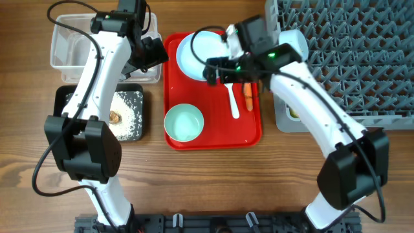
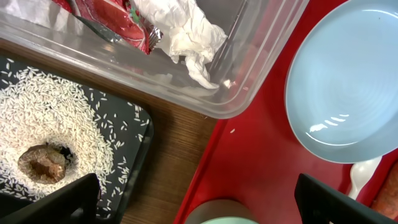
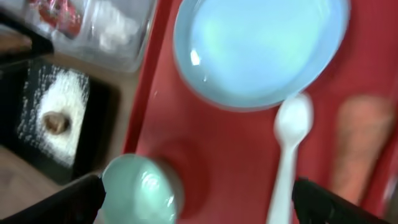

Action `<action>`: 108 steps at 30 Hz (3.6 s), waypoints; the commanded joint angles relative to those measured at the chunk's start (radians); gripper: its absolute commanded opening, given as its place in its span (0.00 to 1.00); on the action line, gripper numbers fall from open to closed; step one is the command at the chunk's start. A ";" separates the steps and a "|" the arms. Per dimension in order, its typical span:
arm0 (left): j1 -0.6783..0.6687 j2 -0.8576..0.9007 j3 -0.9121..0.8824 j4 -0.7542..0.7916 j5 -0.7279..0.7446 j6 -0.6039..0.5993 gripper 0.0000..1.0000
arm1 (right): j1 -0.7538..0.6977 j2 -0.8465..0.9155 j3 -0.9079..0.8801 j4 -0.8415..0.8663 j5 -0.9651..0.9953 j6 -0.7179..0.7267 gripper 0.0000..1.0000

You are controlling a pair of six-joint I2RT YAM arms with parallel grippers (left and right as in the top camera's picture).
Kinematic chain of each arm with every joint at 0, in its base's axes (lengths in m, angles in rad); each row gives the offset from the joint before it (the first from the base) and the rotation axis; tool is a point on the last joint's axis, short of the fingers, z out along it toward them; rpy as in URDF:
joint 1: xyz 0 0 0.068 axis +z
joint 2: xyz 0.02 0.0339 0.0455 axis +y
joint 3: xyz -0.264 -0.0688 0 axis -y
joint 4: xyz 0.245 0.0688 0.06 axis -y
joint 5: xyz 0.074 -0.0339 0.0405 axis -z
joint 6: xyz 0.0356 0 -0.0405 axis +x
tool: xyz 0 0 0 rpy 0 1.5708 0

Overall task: Sort waste into correct bins and load items into the dishwasher rack
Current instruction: 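Reach the right gripper back to the green bowl and grasp it, then carry the green bowl to the rack and release it, then reach the right gripper to the light-blue plate and grip its edge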

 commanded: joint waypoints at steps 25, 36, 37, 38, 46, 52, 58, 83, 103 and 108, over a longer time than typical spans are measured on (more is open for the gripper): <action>-0.002 0.010 0.005 0.000 0.001 -0.010 1.00 | 0.148 0.191 -0.238 0.153 -0.134 0.340 0.21; -0.002 0.010 0.005 0.000 0.001 -0.010 1.00 | 0.058 0.113 -0.228 0.152 -0.177 0.223 0.04; -0.002 0.010 0.005 0.000 0.001 -0.010 1.00 | 0.045 0.074 -0.220 0.143 -0.135 0.180 0.04; -0.002 0.010 0.005 0.000 0.001 -0.010 1.00 | 0.035 0.040 -0.212 0.131 -0.089 0.165 0.04; -0.002 0.010 0.005 0.000 0.001 -0.010 1.00 | -0.082 -0.312 -0.165 0.216 0.956 0.053 0.04; -0.002 0.010 0.005 0.000 0.001 -0.010 1.00 | -0.272 -0.282 -0.165 0.528 1.326 -0.270 0.04; -0.002 0.010 0.005 0.000 0.001 -0.010 1.00 | -0.422 -0.178 -0.165 0.751 1.281 -0.548 0.04; -0.002 0.010 0.005 0.000 0.001 -0.010 1.00 | -0.477 0.217 -0.165 1.027 1.216 -1.098 0.04; -0.002 0.010 0.005 0.000 0.001 -0.010 1.00 | -0.319 0.216 -0.165 1.005 1.213 -1.100 1.00; -0.002 0.010 0.005 0.000 0.001 -0.010 1.00 | -0.317 0.180 -0.165 1.162 1.247 -0.861 1.00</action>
